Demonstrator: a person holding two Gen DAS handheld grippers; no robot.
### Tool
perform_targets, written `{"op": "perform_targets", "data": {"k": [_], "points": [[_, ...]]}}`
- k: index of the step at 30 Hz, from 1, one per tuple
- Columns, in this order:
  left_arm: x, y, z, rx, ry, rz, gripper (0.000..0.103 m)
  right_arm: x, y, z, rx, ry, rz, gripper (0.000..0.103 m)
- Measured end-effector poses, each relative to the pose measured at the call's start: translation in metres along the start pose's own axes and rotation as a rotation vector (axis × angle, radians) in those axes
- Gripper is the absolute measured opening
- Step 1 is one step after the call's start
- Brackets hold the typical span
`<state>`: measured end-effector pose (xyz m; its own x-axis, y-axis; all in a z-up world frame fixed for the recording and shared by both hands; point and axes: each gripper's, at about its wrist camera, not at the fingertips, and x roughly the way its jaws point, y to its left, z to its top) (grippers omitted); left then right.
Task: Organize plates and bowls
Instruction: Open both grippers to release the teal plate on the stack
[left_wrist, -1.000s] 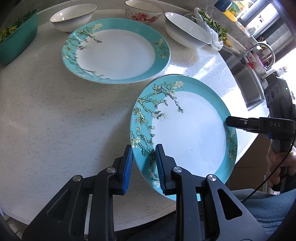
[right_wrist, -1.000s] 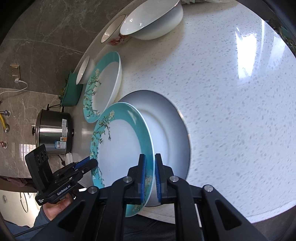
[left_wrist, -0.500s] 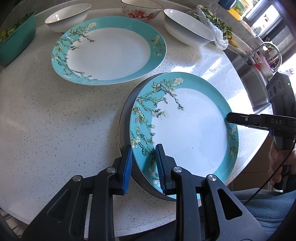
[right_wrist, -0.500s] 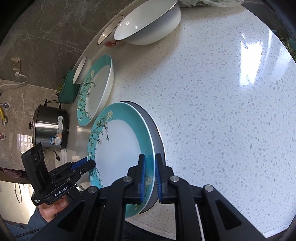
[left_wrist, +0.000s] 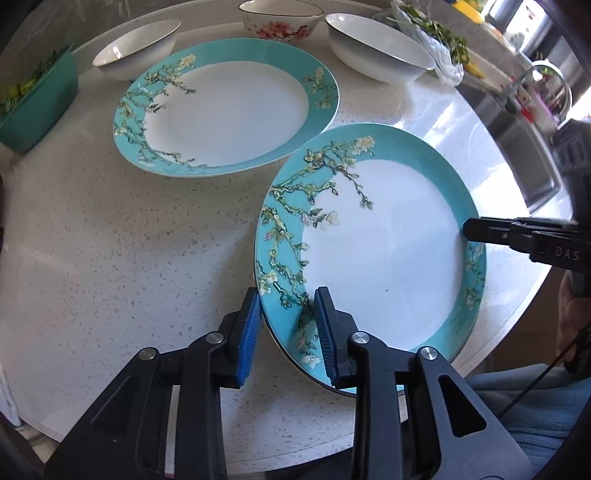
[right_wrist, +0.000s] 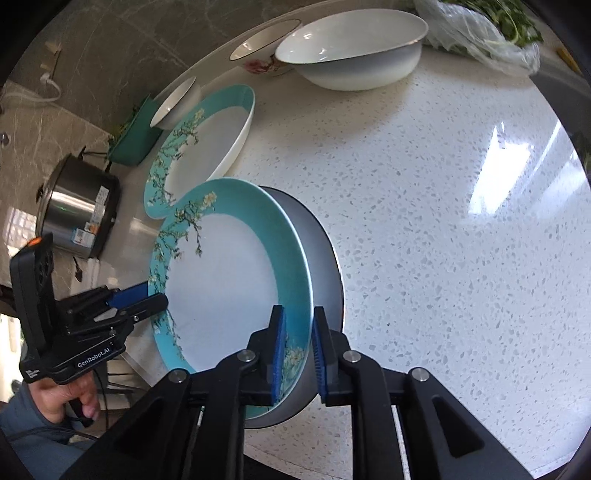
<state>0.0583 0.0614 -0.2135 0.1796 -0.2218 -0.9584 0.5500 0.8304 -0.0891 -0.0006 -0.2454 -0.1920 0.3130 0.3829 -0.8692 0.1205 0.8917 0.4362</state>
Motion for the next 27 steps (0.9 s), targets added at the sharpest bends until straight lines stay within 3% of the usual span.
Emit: {"op": "perform_targets", "data": {"k": [5, 17, 27], "points": [[0.003, -0.008, 0.003, 0.040, 0.003, 0.013, 0.041, 0.000, 0.008, -0.001, -0.035, -0.004, -0.059, 0.019], [0.015, -0.022, 0.007, 0.057, -0.016, 0.007, 0.059, 0.002, 0.026, -0.005, -0.157, -0.037, -0.183, 0.028], [0.018, -0.019, 0.002, 0.018, -0.026, -0.010, 0.064, 0.011, 0.043, -0.012, -0.345, -0.051, -0.321, 0.037]]}}
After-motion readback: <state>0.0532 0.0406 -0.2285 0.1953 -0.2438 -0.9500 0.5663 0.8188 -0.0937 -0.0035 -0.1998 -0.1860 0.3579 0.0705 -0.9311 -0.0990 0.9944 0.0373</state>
